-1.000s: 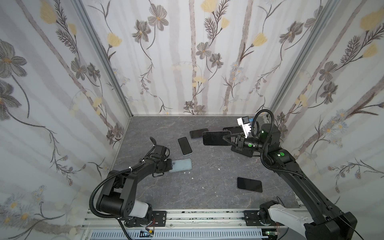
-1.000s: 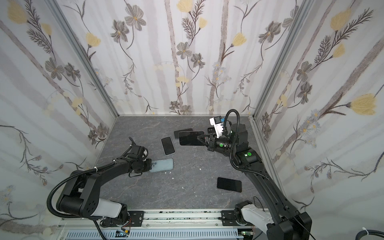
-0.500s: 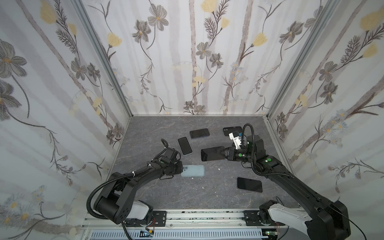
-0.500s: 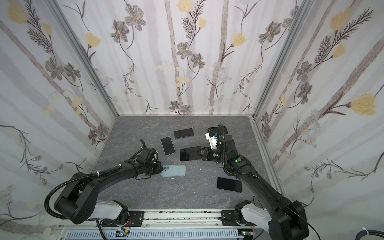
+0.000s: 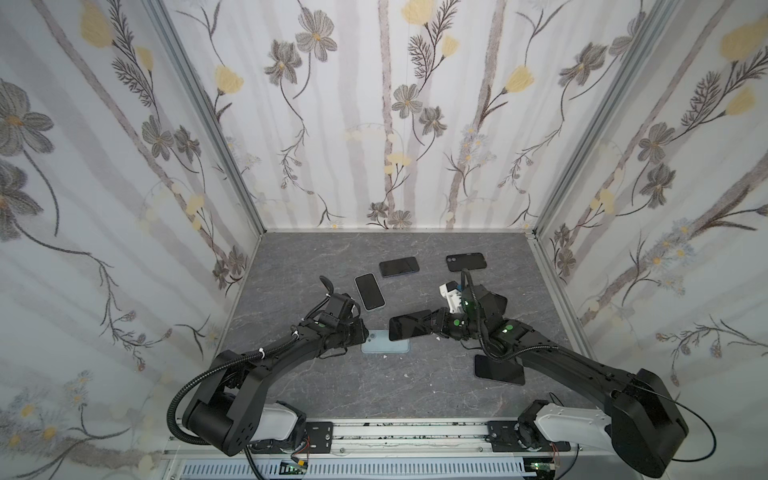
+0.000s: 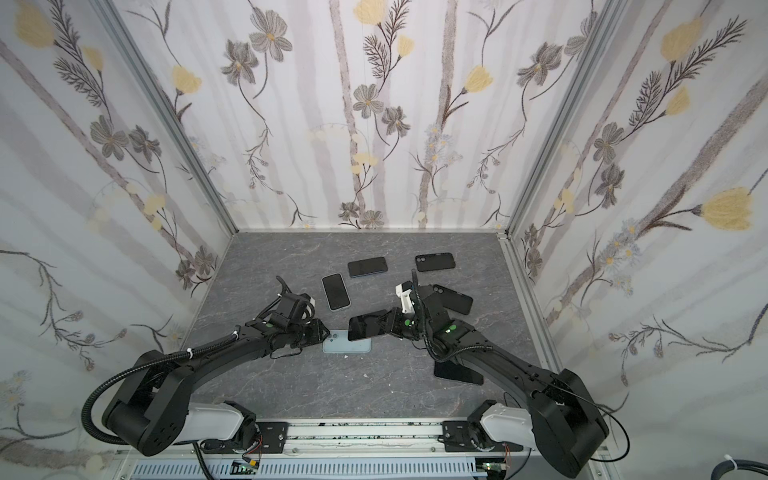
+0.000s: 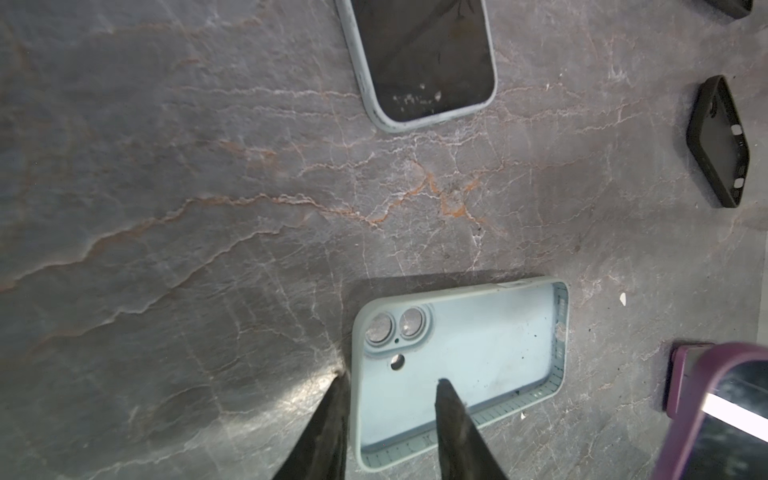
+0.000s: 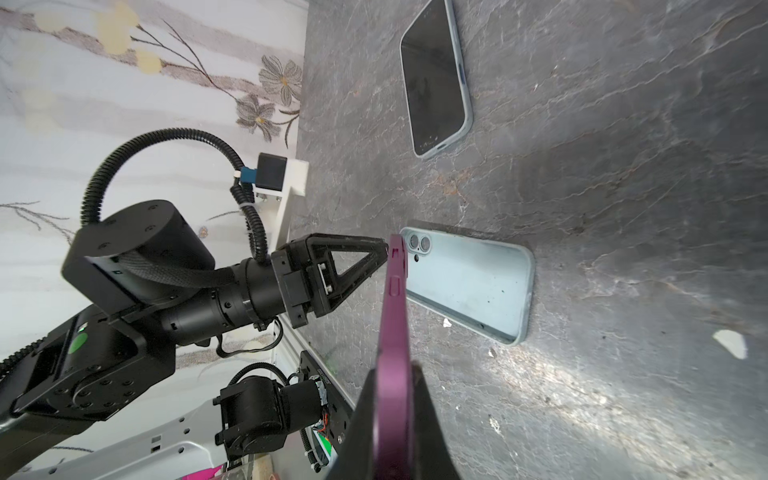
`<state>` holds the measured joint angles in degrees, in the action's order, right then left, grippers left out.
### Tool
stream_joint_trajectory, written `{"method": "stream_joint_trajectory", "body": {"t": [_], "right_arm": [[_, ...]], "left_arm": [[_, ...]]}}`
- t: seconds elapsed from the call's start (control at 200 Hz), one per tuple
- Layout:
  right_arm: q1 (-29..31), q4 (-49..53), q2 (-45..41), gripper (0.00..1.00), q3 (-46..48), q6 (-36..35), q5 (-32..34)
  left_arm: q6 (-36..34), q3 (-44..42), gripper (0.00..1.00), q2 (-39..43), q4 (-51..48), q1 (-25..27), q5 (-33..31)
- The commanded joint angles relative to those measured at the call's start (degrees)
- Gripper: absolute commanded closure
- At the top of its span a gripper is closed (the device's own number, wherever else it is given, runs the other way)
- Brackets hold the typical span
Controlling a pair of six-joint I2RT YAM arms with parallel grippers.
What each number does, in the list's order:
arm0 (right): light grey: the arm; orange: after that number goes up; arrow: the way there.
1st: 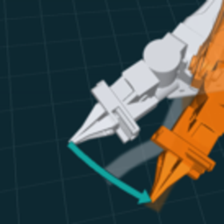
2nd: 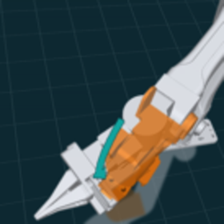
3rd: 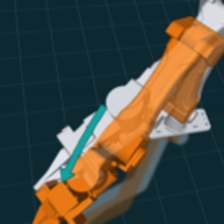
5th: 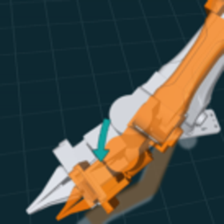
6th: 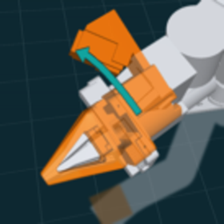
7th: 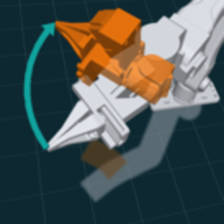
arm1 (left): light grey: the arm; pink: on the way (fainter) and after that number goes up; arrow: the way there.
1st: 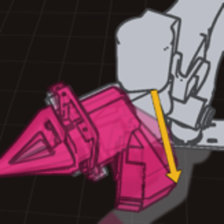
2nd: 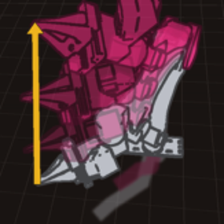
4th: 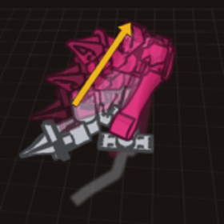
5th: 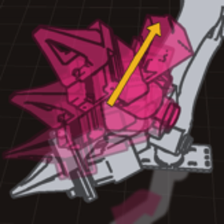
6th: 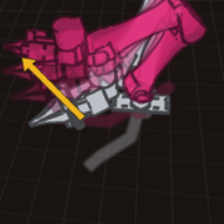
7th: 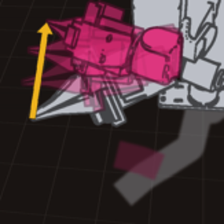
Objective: Put the phone into the phone case
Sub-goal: 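Carry the pink-edged phone down to the mint case held by the left gripper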
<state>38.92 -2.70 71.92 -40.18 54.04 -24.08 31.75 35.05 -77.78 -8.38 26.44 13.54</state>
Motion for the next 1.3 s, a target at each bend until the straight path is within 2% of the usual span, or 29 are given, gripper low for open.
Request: {"method": "stream_joint_trajectory", "body": {"t": [0.0,0.175,0.405,0.964,1.299], "right_arm": [[1.9,-9.8,3.8,1.0,-0.3,5.3,0.7],[3.5,-12.7,10.6,1.0,-2.4,6.1,-0.8],[3.6,-15.0,15.6,1.0,-2.5,6.7,-1.6],[3.7,-21.9,22.1,1.0,-1.2,9.7,-5.6],[3.8,-25.7,24.3,1.0,1.2,11.0,-5.5]], "left_arm": [[0.9,-0.9,0.65,0.8,2.6,-0.8,0.1],[1.5,-2.4,0.65,0.5,5.0,-2.0,2.7],[2.7,-5.0,0.65,-0.3,8.8,-2.1,6.0],[4.5,-6.8,0.66,-3.2,12.3,-2.0,8.8],[5.7,-7.6,0.67,-3.0,12.7,-1.6,10.2]]}}
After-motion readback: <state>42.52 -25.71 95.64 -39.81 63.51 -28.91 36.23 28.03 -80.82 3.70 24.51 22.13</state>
